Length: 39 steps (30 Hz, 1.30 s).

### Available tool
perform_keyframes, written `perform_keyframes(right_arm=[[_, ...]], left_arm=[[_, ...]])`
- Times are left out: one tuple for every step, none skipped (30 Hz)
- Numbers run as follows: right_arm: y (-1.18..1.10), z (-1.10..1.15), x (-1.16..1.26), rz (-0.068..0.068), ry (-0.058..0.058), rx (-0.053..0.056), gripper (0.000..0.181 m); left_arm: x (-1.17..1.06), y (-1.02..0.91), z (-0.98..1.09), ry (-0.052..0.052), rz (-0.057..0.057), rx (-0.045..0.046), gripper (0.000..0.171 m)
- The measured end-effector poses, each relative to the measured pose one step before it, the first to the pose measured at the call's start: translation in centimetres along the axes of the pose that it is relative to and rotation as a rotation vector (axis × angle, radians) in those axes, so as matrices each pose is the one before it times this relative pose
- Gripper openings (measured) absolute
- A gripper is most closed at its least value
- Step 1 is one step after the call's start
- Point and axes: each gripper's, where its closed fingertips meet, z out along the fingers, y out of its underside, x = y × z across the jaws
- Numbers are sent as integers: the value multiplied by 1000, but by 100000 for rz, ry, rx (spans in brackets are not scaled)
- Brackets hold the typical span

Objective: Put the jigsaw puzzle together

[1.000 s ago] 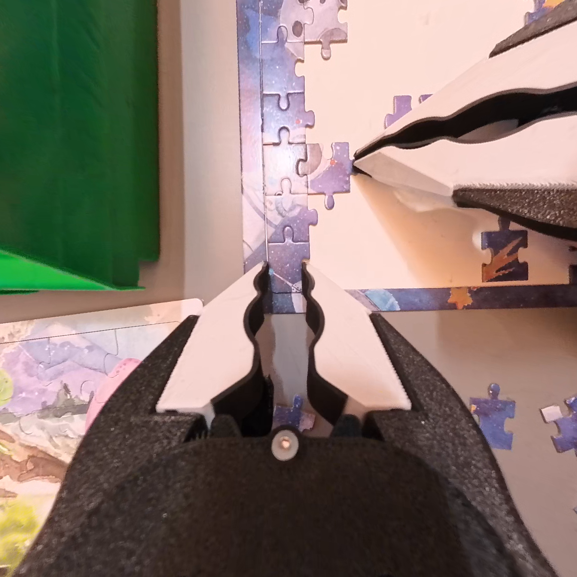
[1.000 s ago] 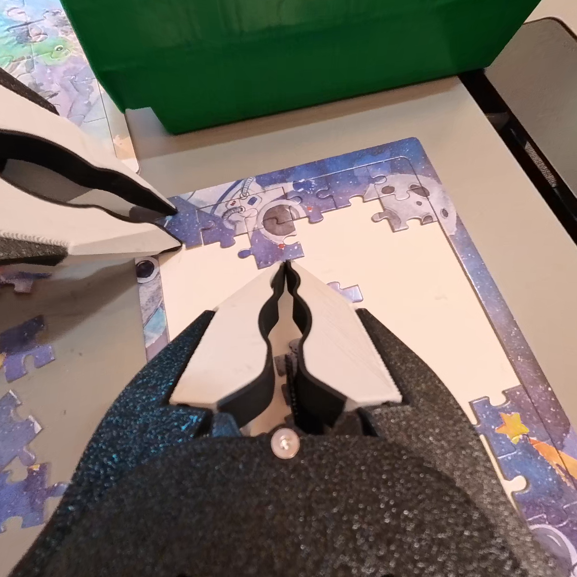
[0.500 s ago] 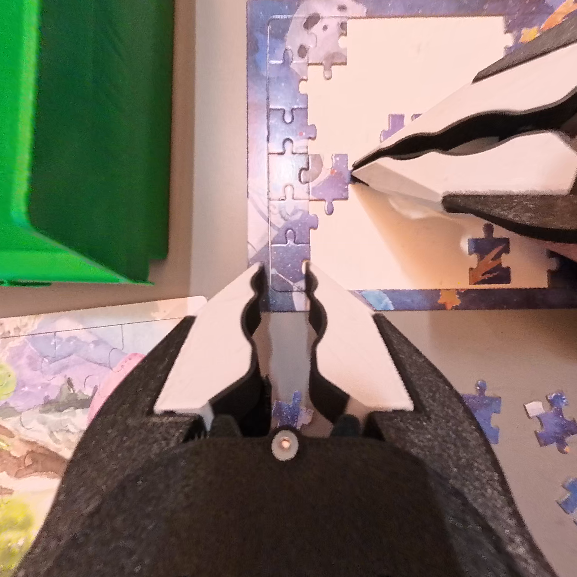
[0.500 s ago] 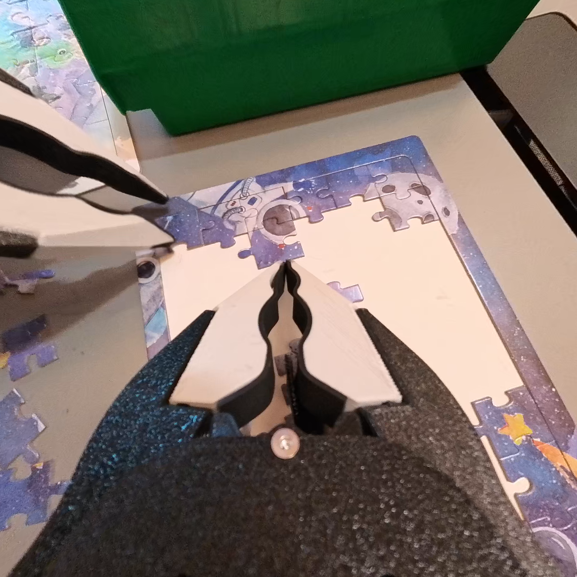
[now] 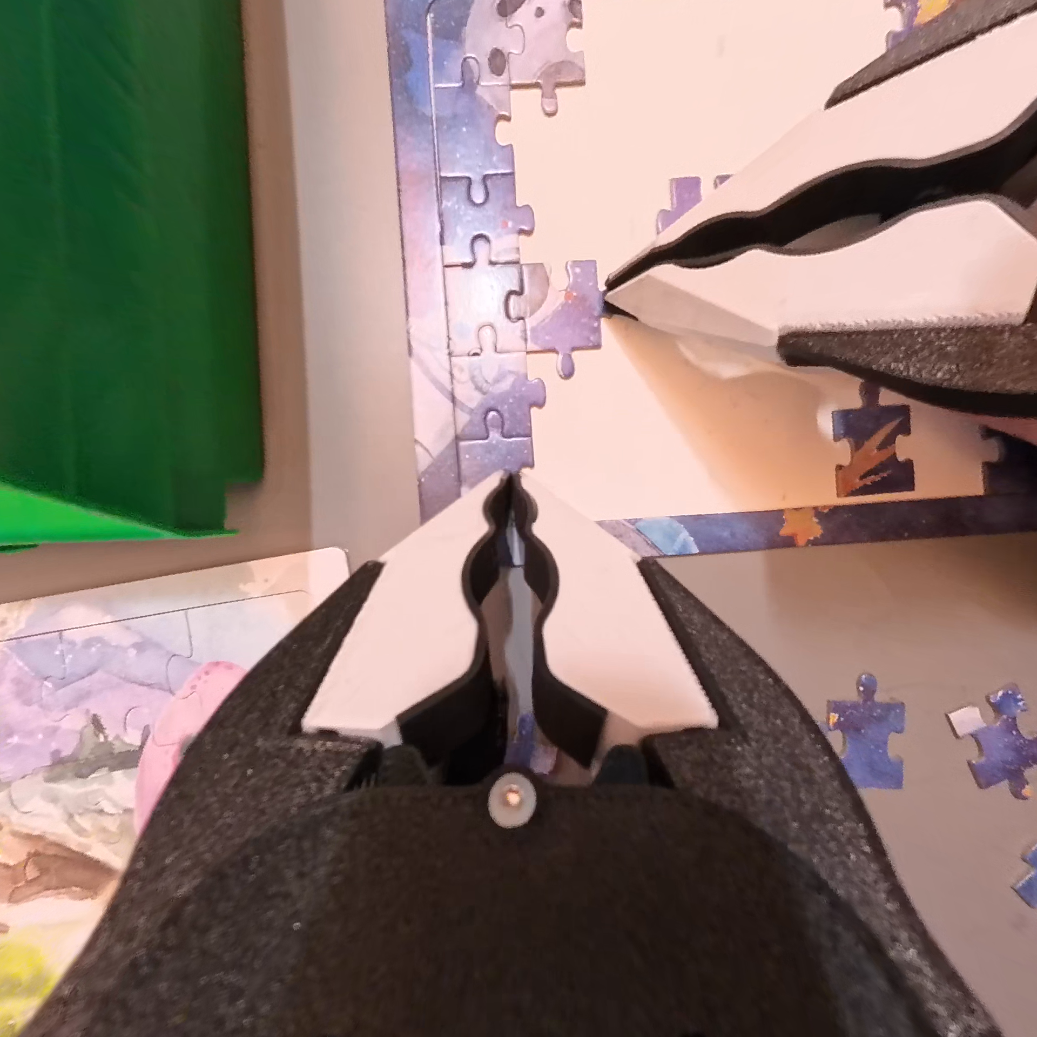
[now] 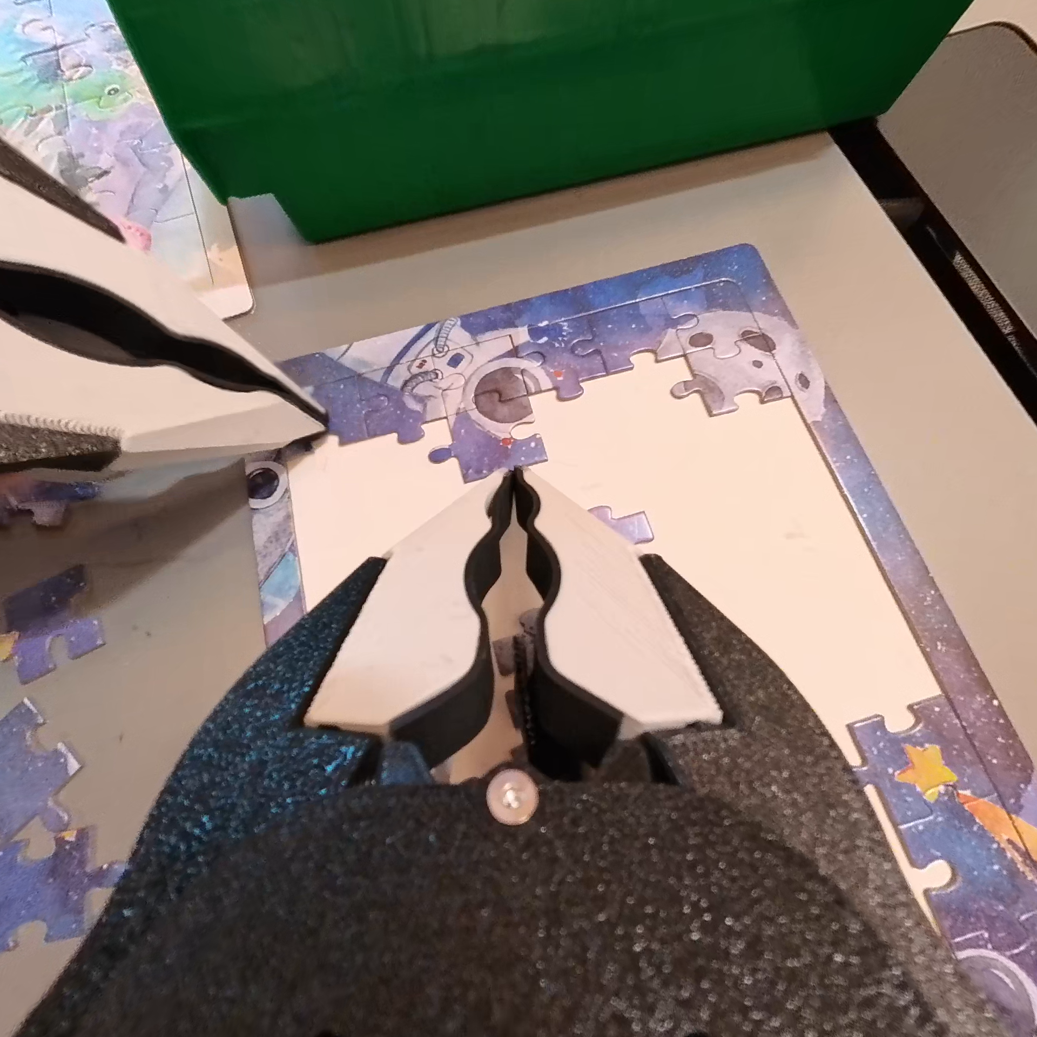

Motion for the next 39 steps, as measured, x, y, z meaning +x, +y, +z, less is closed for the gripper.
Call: perform_keyframes(right_arm=[[2,14,-6,25,-25,-7,0],[0,0,-4,74,-63,-8,0],[-2,2,-1,108,-97,-1,0],[-2,1,4,90,-67,-4,0],[-1,1,-4,84,-60,-2,0],[-9,9,0,153,-125,-5,0],[2,-5,-1,222,-187,-2,0],[-2,2,-11,221,-182,-9,0],[-2,16,1,152,-124,-6,0],[-10,-5,4,79,-72,2,0],[-7,8,-4,-69,20,13,0],[-5,6,-7,-165,89,13,0],[-4,6,-1,-169,130,5,0],[3,-2,3,-223,120,8,0],[-6,7,-5,-9,-29,0,0],[-2,1,-5,136,-113,-6,0],[-2,1,3,74,-81,0,0],[-2,1,1,91,-88,-2,0],[-1,1,-6,85,-71,-1,0],[-1,1,-1,62,-49,-2,0],[-1,1,-7,89,-74,0,0],[3,9,10,170,-131,-7,0],[-3,2,-4,180,-147,-4,0],[-5,2,5,141,-104,5,0],[6,-7,-8,108,-84,-6,0],[1,14,2,41,-32,-9,0],[-1,0,8,19,-7,-4,0],[1,0,-10,61,-40,-4,0],[5,-7,8,21,-12,3,0],[-1,0,1,-6,6,4,0],[0,0,-5,34,-20,-2,0],[-1,0,4,34,-24,-2,0],[0,0,-1,9,-2,-2,0],[13,0,6,36,-25,-1,0],[-2,1,6,80,-59,-1,0],[-1,0,-5,86,-67,-3,0],[5,-7,3,40,-35,-2,0],[0,0,3,-16,14,3,0],[1,-1,0,-52,42,1,0]], left_arm=[[18,-29,-34,-680,362,231,0],[23,-57,-47,-627,644,540,0],[27,-19,29,-401,377,253,0],[9,64,92,-185,130,-197,0],[-8,33,82,15,-268,225,0],[-4,-3,18,195,-757,489,0],[4,25,15,126,-428,220,0],[9,32,12,-136,427,89,0],[1,18,11,-339,890,-69,0],[5,25,-3,-342,826,-223,0],[4,16,-18,-155,370,-321,0],[-11,-20,-3,136,-395,-250,0],[-4,-44,-11,483,-1234,-129,0],[3,-53,-31,601,-1232,-162,0],[-19,-131,-65,135,-26,336,0],[-110,-316,-123,-874,712,1828,0],[-162,-367,-161,-1216,376,2184,0],[-51,-254,-123,-392,239,1092,0],[9,-175,-51,219,281,530,0],[5,-44,62,353,320,-128,0],[60,186,222,700,551,-1167,0],[105,422,380,907,713,-2026,0],[35,151,246,403,432,89,0],[-31,-118,33,401,-265,1491,0],[7,18,31,1094,-891,-112,0],[-3,14,-1,1448,-1034,-303,0],[5,-20,-31,1620,-798,-359,0],[-64,-40,-98,1233,-582,-231,0],[-272,-130,-225,-160,-119,822,0],[-534,-208,-412,-1721,-122,1815,0],[-549,-159,-522,-1495,-883,1290,0],[-256,-39,-478,397,-1065,298,0],[-15,19,-396,1353,-672,-149,0],[30,82,-313,815,258,-439,0],[61,152,-191,378,1529,-830,0],[155,202,-65,601,2050,-1096,0],[288,176,72,1137,1799,-913,0],[363,160,173,1480,1379,-688,0],[325,205,260,1157,769,-1035,0]])
